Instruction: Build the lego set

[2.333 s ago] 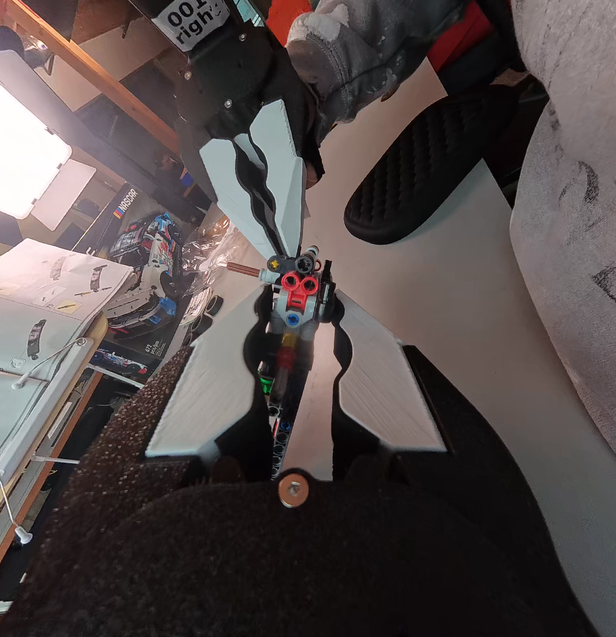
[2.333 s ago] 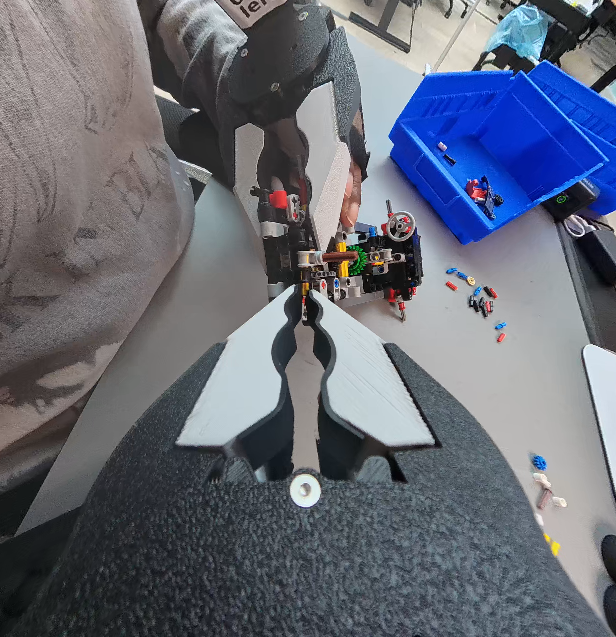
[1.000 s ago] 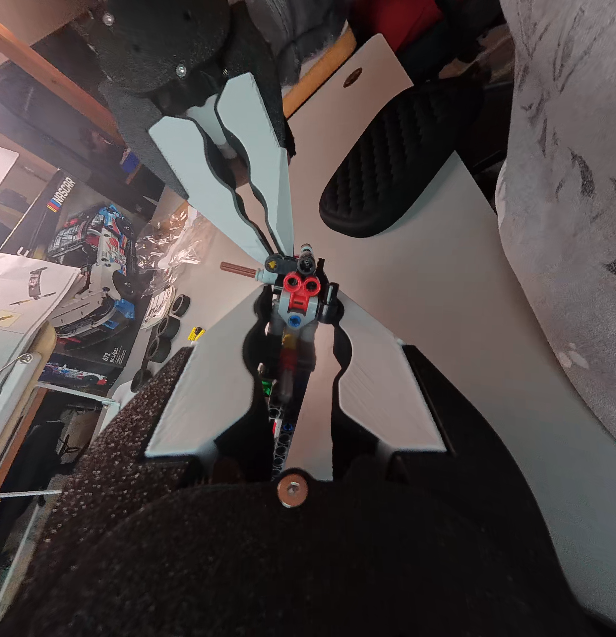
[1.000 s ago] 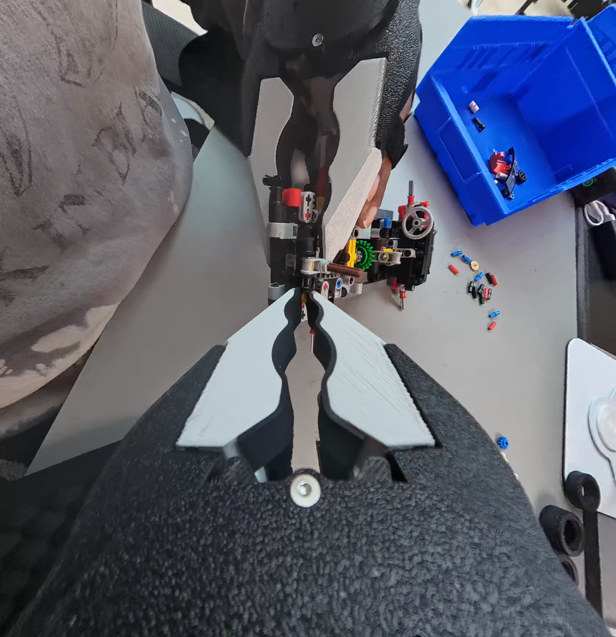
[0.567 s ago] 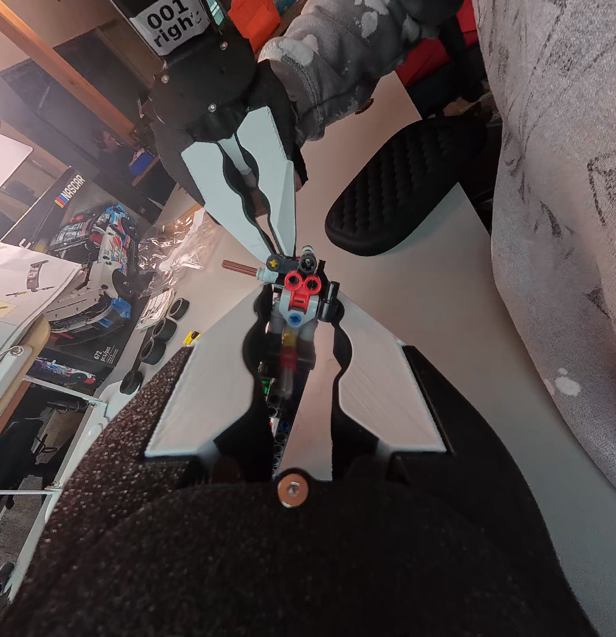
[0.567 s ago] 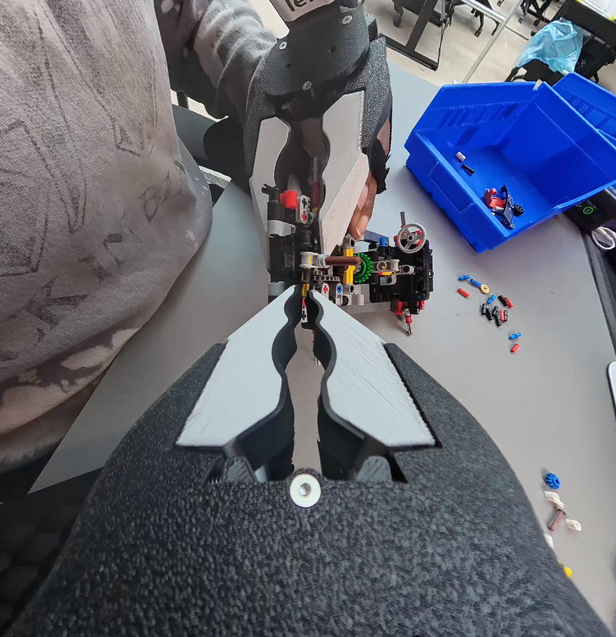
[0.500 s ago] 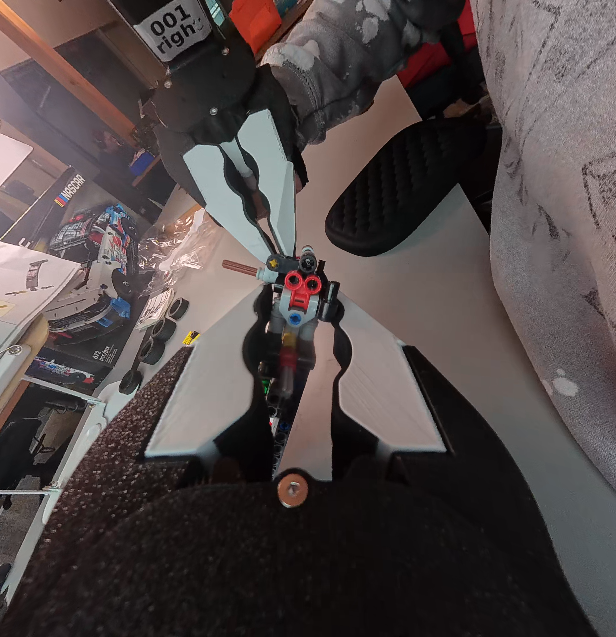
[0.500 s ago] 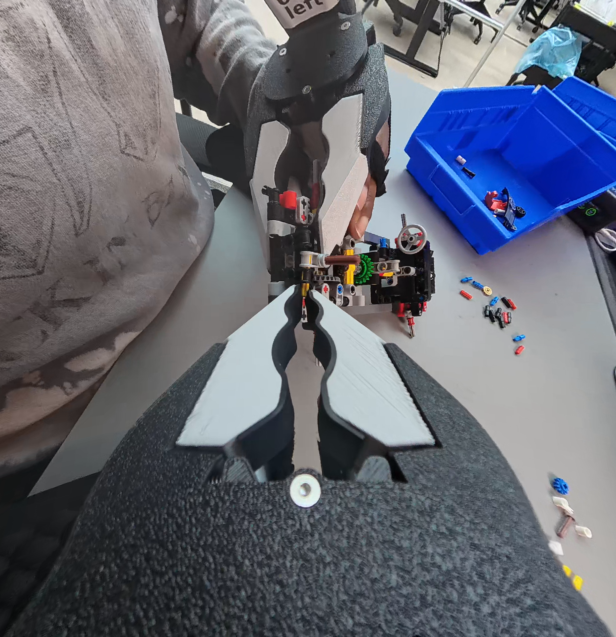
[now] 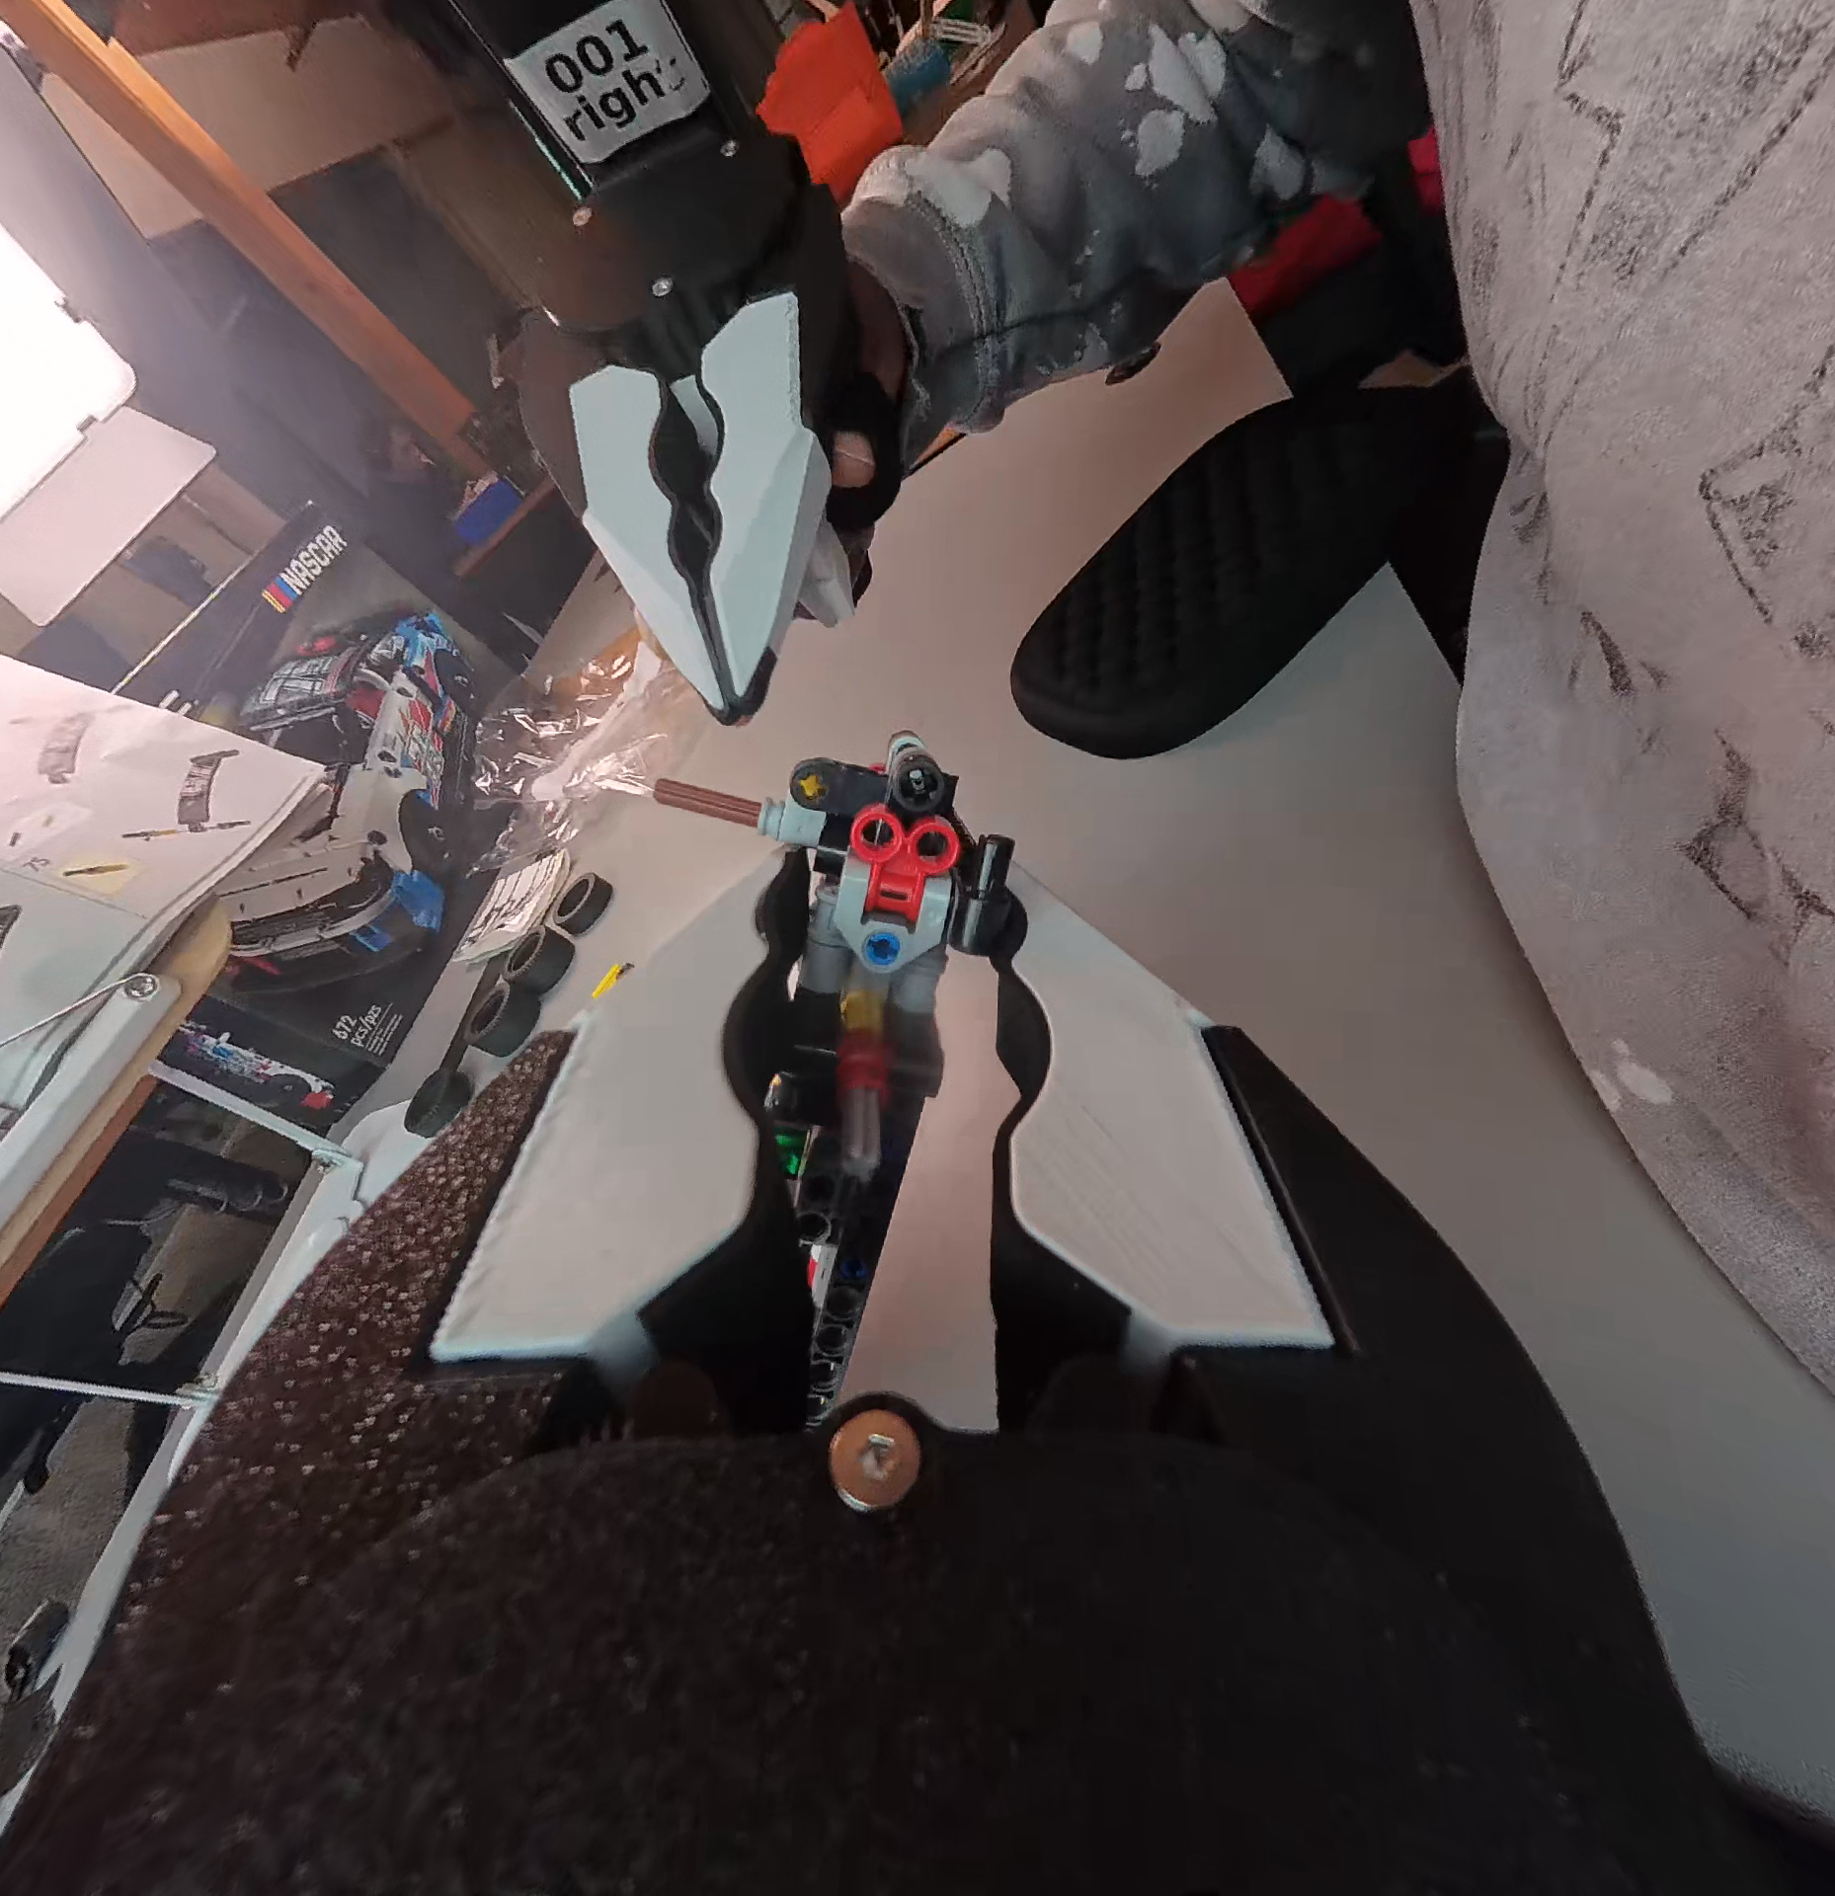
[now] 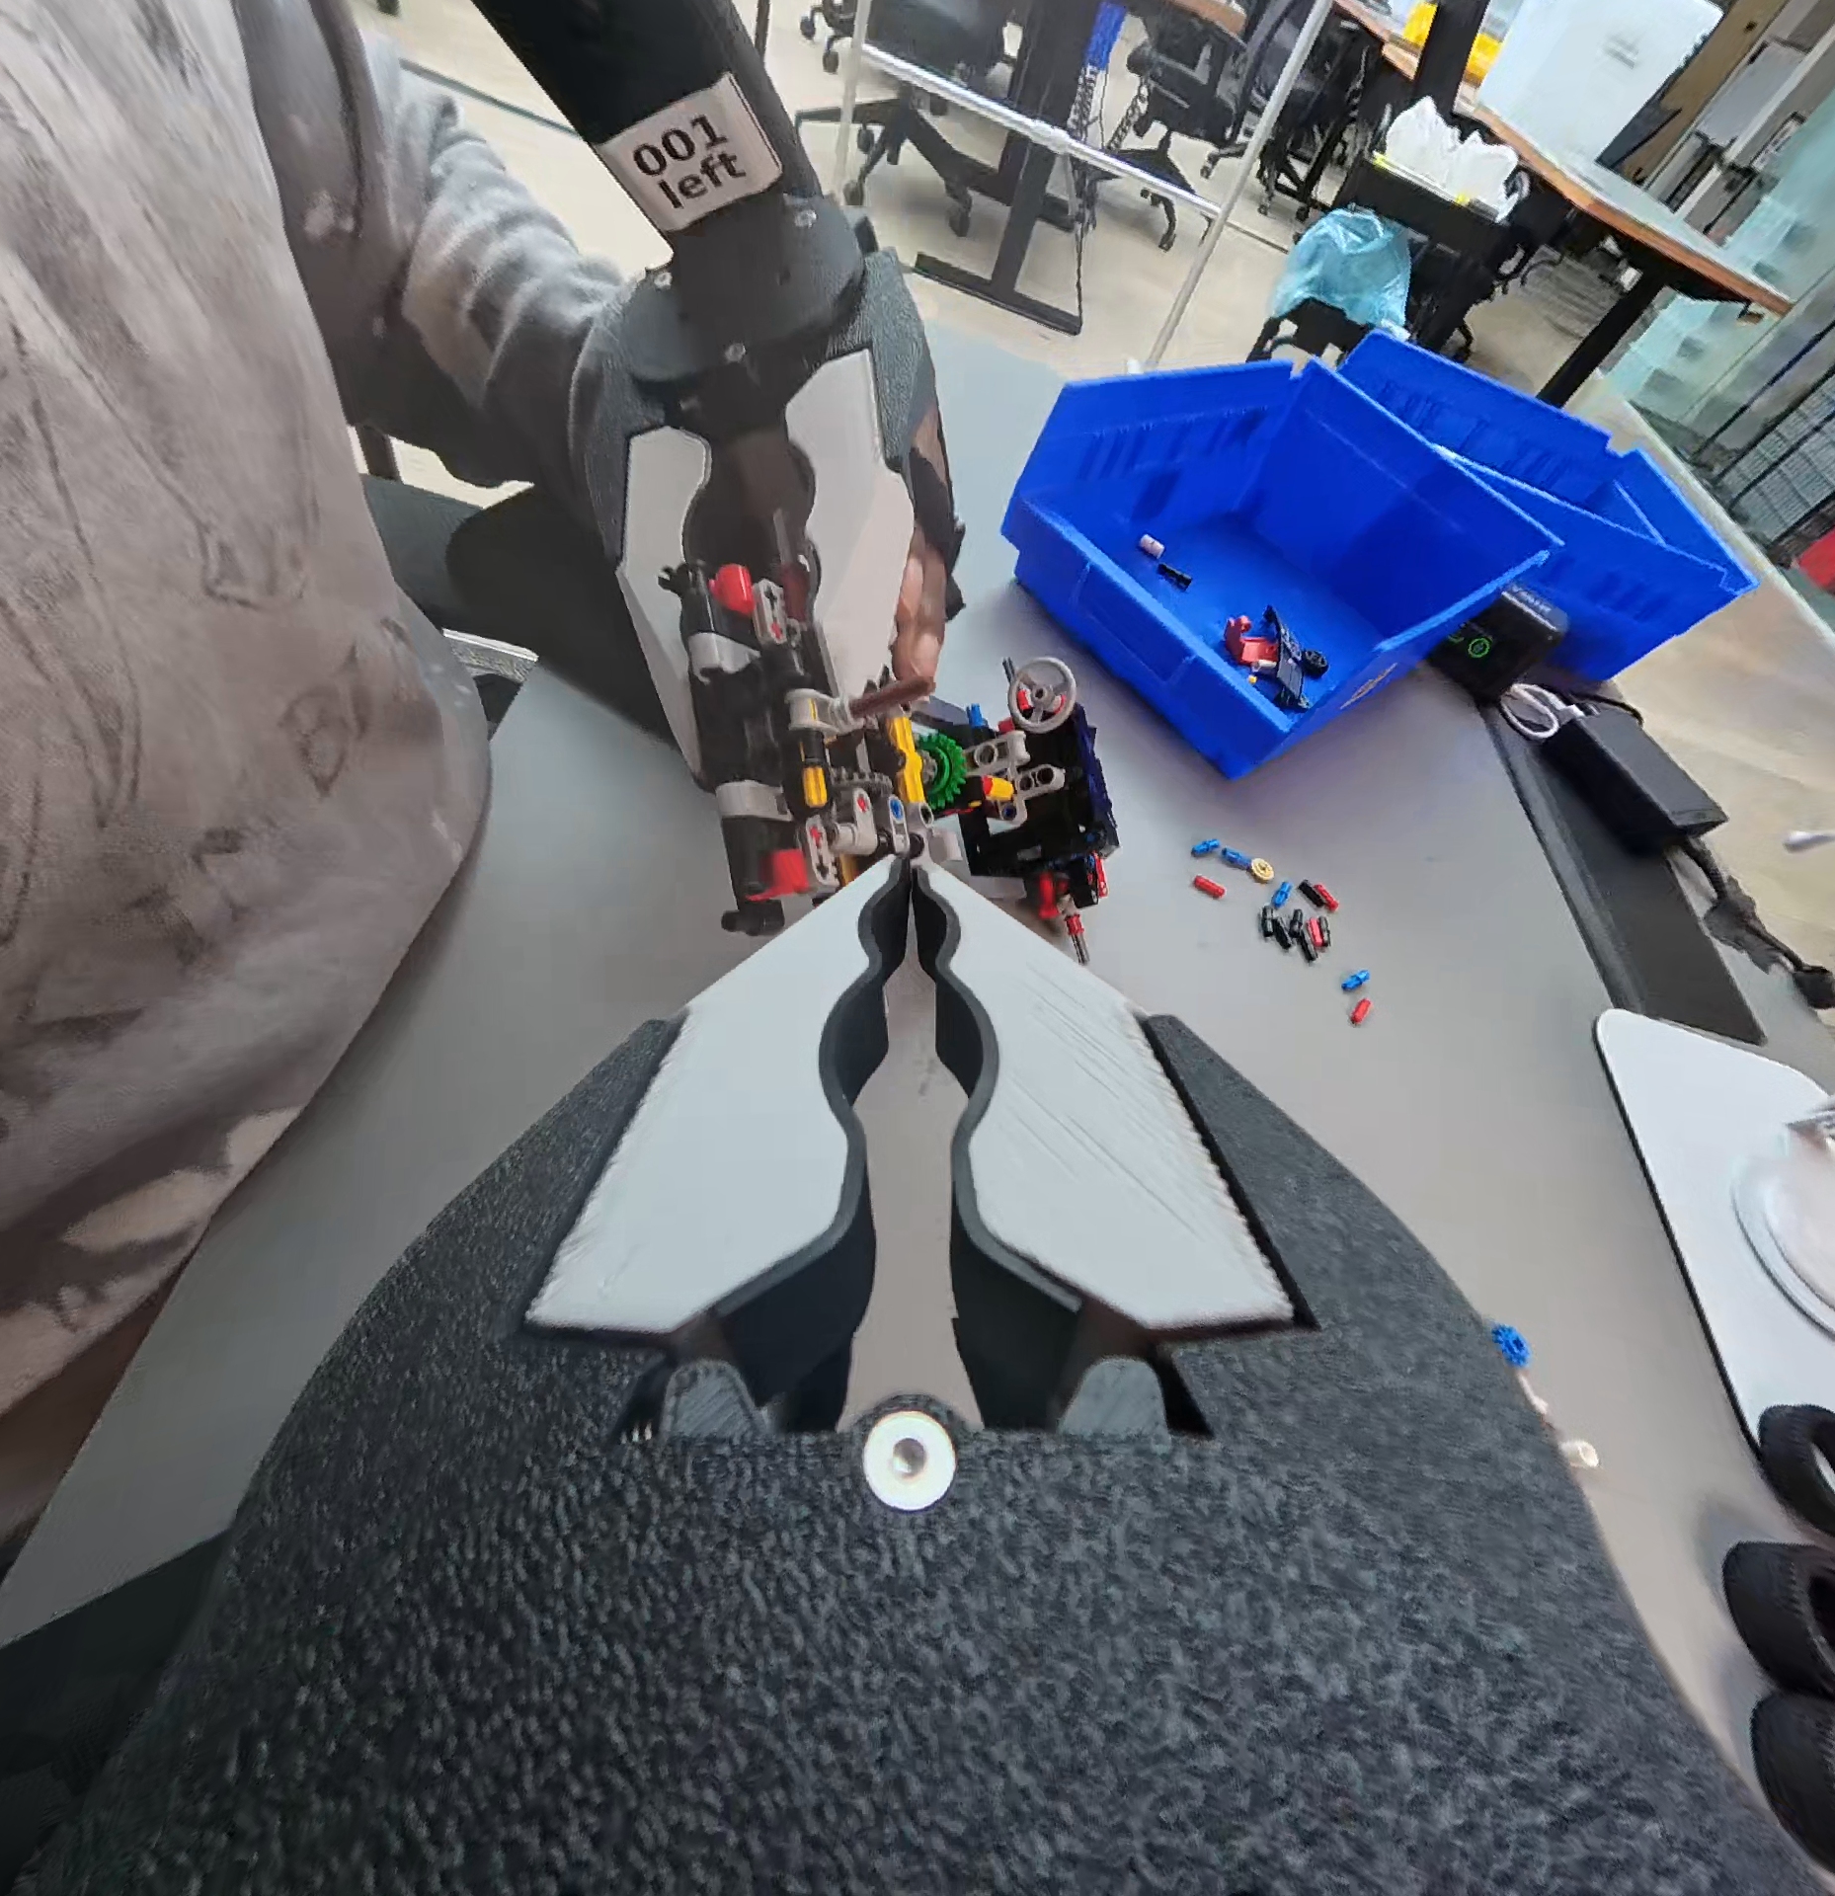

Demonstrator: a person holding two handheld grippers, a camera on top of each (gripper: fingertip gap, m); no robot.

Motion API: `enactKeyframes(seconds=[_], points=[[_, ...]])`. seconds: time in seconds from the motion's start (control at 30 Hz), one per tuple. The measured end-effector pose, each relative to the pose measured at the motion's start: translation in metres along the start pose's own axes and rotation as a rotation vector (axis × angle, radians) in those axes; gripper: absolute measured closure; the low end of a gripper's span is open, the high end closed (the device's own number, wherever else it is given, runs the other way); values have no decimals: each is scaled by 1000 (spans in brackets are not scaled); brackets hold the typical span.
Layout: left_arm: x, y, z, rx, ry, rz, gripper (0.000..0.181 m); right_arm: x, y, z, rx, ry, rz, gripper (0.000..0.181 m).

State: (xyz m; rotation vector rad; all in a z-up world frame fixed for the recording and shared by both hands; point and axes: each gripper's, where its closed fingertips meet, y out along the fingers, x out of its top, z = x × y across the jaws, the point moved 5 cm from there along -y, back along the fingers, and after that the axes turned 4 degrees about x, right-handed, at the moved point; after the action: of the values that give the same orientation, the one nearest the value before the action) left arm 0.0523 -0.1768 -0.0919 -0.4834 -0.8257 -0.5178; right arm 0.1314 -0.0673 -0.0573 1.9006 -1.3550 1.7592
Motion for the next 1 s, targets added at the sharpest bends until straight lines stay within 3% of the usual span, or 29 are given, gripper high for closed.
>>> enactKeyframes(seconds=[0.17,0.43,0.67,1.0], points=[[3,1,-3,-6,3,-36,147,9,20,16,78,-17,63,157],[4,4,-6,-32,25,-25,147,13,31,22,163,-132,211,175],[-1,13,0,-66,18,88,148,8,34,18,111,-309,375,180],[3,18,9,-111,-72,70,148,-1,21,15,25,-259,231,181]])
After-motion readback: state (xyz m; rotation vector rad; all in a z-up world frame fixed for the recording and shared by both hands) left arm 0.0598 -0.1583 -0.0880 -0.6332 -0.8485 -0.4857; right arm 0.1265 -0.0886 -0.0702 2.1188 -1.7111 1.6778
